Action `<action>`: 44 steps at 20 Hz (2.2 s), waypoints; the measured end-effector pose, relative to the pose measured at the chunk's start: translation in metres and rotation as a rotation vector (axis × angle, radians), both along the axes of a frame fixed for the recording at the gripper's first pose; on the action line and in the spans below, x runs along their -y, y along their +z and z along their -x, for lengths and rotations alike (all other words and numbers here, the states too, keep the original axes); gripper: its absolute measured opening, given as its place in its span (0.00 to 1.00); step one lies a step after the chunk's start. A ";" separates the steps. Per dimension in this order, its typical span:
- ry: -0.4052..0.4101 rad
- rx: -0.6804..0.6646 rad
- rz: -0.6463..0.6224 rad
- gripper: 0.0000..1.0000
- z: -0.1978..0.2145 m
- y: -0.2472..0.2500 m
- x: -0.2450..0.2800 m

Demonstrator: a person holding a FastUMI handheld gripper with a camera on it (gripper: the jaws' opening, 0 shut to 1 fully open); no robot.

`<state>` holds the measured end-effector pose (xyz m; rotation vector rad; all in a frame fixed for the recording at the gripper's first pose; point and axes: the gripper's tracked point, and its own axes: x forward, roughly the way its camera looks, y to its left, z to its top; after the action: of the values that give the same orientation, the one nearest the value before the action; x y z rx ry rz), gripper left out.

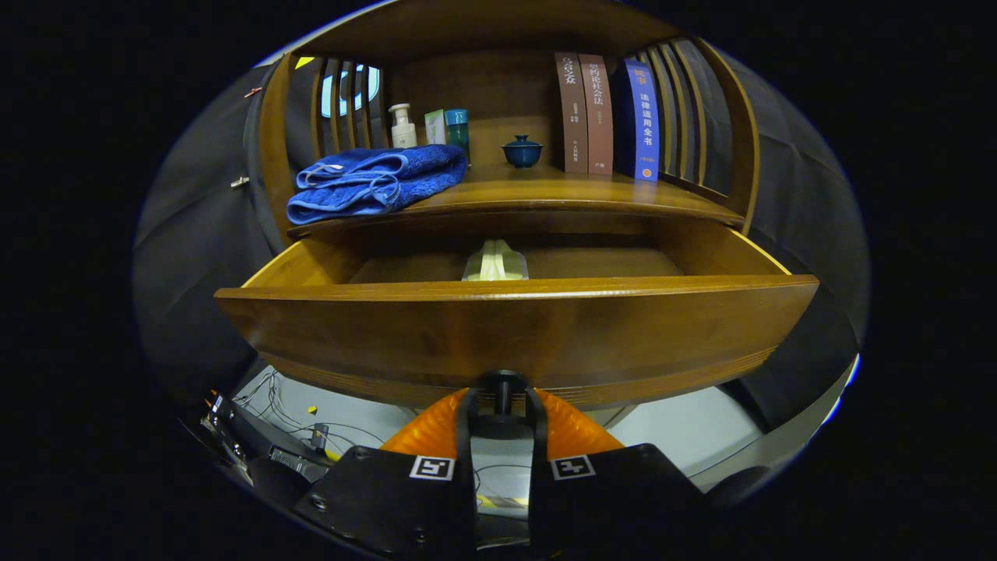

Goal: Pull open the drawer, take out the items inside it, and place them on the countertop above the cabinet.

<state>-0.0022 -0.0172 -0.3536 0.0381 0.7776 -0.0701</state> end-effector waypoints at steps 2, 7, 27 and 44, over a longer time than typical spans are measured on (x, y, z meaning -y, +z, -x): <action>0.001 -0.008 -0.007 0.30 0.018 0.003 -0.002; -0.012 -0.028 -0.027 0.30 0.053 0.010 -0.002; -0.054 0.037 -0.073 0.99 0.087 0.051 -0.006; -0.027 -0.090 -0.117 1.00 -0.107 0.086 -0.017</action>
<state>0.1043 0.0002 -0.2671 0.1570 0.8702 -0.0519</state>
